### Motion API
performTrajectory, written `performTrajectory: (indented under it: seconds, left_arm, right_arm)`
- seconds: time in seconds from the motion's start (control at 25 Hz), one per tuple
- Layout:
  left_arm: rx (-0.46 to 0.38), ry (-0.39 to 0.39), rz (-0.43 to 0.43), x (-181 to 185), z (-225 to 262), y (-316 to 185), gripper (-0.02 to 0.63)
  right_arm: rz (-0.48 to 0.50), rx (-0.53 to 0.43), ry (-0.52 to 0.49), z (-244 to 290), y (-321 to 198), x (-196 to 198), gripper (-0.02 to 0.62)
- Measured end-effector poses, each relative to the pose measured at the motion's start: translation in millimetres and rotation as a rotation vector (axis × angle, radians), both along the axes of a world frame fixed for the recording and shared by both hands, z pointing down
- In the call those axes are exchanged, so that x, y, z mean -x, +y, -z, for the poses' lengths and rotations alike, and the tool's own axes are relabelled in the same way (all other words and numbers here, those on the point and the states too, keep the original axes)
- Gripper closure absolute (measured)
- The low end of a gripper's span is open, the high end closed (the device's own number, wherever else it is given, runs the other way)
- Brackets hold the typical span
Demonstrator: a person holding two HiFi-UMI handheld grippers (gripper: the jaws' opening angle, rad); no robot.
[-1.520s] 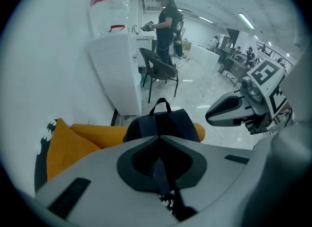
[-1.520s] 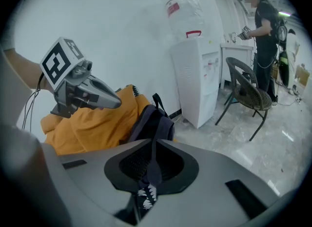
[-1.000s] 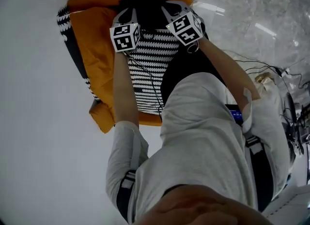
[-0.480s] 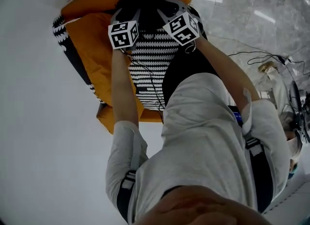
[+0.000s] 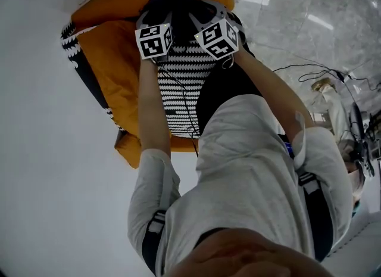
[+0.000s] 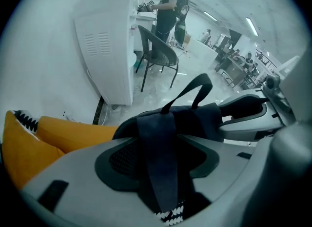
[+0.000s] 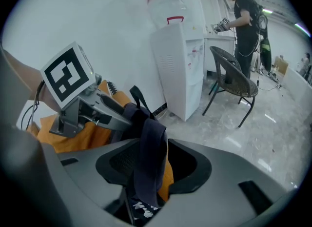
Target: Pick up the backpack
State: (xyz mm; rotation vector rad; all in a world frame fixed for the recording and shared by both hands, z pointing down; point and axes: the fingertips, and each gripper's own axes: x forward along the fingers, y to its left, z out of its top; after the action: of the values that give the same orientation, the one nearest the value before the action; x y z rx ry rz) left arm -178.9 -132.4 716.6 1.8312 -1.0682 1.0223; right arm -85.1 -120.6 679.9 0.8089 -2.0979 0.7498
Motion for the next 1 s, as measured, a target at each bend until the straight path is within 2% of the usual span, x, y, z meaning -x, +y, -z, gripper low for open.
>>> performTrajectory:
  seconds: [0.28, 0.44, 0.48, 0.56, 0.6, 0.76, 1.0]
  left_arm:
    - [0.024, -0.059, 0.022, 2, -8, -1, 0.374]
    - [0.038, -0.055, 0.047, 6, -8, -1, 0.382]
    - [0.041, -0.054, 0.055, 7, -9, 1, 0.397]
    - [0.039, -0.070, 0.066, 10, -10, 4, 0.481]
    - [0.033, -0.082, 0.069, 12, -10, 5, 0.499]
    - [0.009, -0.097, 0.087, 15, -3, 4, 0.543]
    - [-0.051, -0.077, 0.189, 29, 28, 9, 0.571]
  right_arm:
    - [0.031, 0.013, 0.040, -10, -6, 6, 0.407]
    - [0.050, -0.007, 0.053, -9, -9, 9, 0.464]
    - [0.057, -0.010, 0.056, -10, -9, 8, 0.475]
    - [0.072, -0.012, 0.059, -9, -8, 8, 0.488]
    - [0.080, -0.012, 0.059, -8, -8, 9, 0.492]
    - [0.107, -0.012, 0.059, -5, -8, 12, 0.505]
    - [0.195, -0.021, 0.040, 3, -9, 28, 0.515]
